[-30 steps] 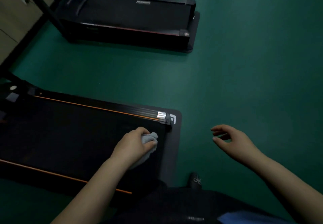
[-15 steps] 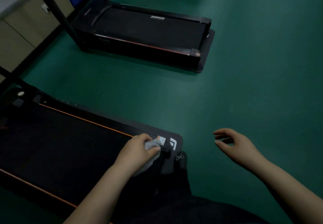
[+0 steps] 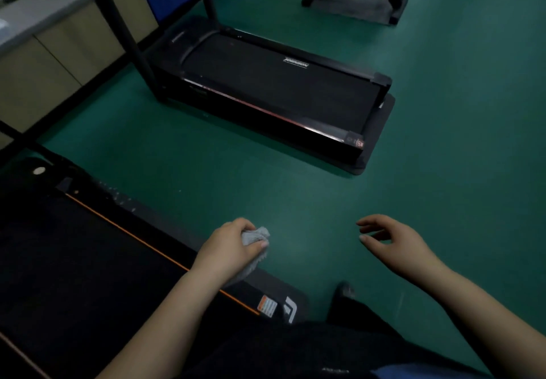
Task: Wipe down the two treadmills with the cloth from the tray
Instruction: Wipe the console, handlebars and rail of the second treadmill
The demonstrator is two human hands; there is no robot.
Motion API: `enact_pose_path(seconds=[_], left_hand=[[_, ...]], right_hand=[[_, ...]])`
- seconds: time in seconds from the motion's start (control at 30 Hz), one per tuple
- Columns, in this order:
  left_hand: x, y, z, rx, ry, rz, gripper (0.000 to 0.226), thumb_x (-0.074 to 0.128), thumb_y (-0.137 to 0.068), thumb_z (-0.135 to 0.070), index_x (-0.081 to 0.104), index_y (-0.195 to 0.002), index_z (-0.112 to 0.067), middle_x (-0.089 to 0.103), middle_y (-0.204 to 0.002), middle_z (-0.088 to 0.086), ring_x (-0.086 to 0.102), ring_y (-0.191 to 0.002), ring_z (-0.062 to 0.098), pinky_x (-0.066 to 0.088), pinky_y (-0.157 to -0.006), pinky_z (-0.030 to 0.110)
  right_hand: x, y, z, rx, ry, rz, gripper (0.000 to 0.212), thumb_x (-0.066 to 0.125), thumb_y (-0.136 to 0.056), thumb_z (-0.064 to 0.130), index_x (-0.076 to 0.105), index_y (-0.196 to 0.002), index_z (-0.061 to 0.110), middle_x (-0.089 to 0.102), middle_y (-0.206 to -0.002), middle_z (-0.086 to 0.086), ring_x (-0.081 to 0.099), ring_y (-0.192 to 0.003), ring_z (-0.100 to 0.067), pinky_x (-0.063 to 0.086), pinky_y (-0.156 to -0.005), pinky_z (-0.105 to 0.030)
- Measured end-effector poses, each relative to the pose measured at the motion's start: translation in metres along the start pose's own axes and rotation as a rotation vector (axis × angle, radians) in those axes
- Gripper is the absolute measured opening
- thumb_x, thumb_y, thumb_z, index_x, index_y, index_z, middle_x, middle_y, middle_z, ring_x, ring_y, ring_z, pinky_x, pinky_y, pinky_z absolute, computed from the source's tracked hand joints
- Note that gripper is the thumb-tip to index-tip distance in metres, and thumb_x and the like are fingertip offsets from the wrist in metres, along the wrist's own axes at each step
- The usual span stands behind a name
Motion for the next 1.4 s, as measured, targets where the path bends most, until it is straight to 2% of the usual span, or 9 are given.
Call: enact_pose_path(seconds=[0.17, 0.4, 0.6, 0.8, 1.07, 1.13, 1.23, 1.4], left_hand=[[-0.023, -0.067, 0.001, -0.123, 0.078, -0.058, 0.035, 0.067, -0.078, -0.052, 0.058, -0.105, -0.033, 0.061, -0.105, -0.009, 0.058, -0.094, 0.011, 0.049, -0.082, 0.029], [-0.072, -0.166, -0.028, -0.263, 0.171, -0.198, 0.032, 0.067, -0.078, -0.052, 0.058, -0.103, -0.034, 0.062, -0.103, -0.012, 0.058, -0.091, 0.006, 0.050, -0.081, 0.028], [-0.128, -0.229, -0.043, -0.341, 0.182, -0.319, 0.032, 0.066, -0.078, -0.054, 0.058, -0.104, -0.036, 0.061, -0.105, -0.012, 0.058, -0.093, 0.008, 0.049, -0.081, 0.029], [-0.161, -0.263, -0.025, -0.413, 0.236, -0.377, 0.032, 0.066, -0.079, -0.052, 0.057, -0.105, -0.035, 0.060, -0.106, -0.010, 0.057, -0.093, 0.008, 0.048, -0.080, 0.027], [-0.211, -0.347, 0.026, -0.450, 0.273, -0.358, 0.029, 0.067, -0.081, -0.047, 0.057, -0.104, -0.033, 0.061, -0.106, -0.009, 0.055, -0.092, 0.006, 0.040, -0.074, 0.021], [-0.235, -0.375, 0.038, -0.439, 0.263, -0.363, 0.030, 0.067, -0.080, -0.046, 0.058, -0.105, -0.031, 0.061, -0.107, -0.008, 0.056, -0.093, 0.007, 0.040, -0.076, 0.022], [-0.276, -0.415, 0.054, -0.421, 0.248, -0.375, 0.032, 0.066, -0.080, -0.048, 0.059, -0.106, -0.031, 0.061, -0.106, -0.009, 0.056, -0.094, 0.008, 0.044, -0.078, 0.024], [-0.348, -0.471, 0.069, -0.365, 0.246, -0.459, 0.028, 0.066, -0.082, -0.045, 0.060, -0.105, -0.031, 0.057, -0.106, -0.009, 0.054, -0.093, 0.006, 0.038, -0.075, 0.021]], right_hand=[[-0.019, -0.108, 0.036, -0.083, 0.042, 0.082, 0.023, 0.068, -0.085, 0.022, 0.059, -0.092, 0.042, 0.067, -0.097, 0.015, 0.063, -0.090, -0.005, 0.051, -0.082, -0.030], [-0.057, -0.268, 0.102, -0.239, 0.133, 0.218, 0.020, 0.067, -0.086, 0.028, 0.059, -0.099, 0.041, 0.065, -0.102, 0.016, 0.062, -0.091, 0.000, 0.051, -0.083, -0.026], [-0.079, -0.371, 0.174, -0.369, 0.189, 0.260, 0.023, 0.068, -0.086, 0.025, 0.064, -0.107, 0.030, 0.067, -0.100, 0.012, 0.062, -0.088, 0.000, 0.048, -0.083, -0.023], [-0.064, -0.436, 0.222, -0.419, 0.179, 0.330, 0.021, 0.068, -0.086, 0.026, 0.062, -0.105, 0.034, 0.066, -0.098, 0.014, 0.060, -0.089, 0.002, 0.043, -0.079, -0.018], [-0.017, -0.530, 0.292, -0.414, 0.209, 0.371, 0.021, 0.068, -0.086, 0.025, 0.063, -0.104, 0.034, 0.065, -0.097, 0.015, 0.058, -0.087, 0.007, 0.040, -0.070, -0.008], [-0.007, -0.554, 0.317, -0.410, 0.187, 0.364, 0.021, 0.068, -0.085, 0.024, 0.063, -0.102, 0.035, 0.066, -0.097, 0.015, 0.059, -0.088, 0.006, 0.044, -0.074, -0.011], [0.006, -0.589, 0.358, -0.418, 0.176, 0.351, 0.023, 0.068, -0.084, 0.027, 0.060, -0.094, 0.045, 0.066, -0.096, 0.017, 0.063, -0.088, 0.001, 0.050, -0.082, -0.023], [0.016, -0.637, 0.416, -0.455, 0.117, 0.295, 0.027, 0.069, -0.084, 0.024, 0.057, -0.089, 0.047, 0.067, -0.096, 0.016, 0.063, -0.091, -0.003, 0.051, -0.084, -0.025]])
Point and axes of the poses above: each hand's wrist, its own y-axis away from the middle knuckle, its own x-axis out of the palm, z = x × y, the point moved 5 cm from there along -y, towards the middle knuckle
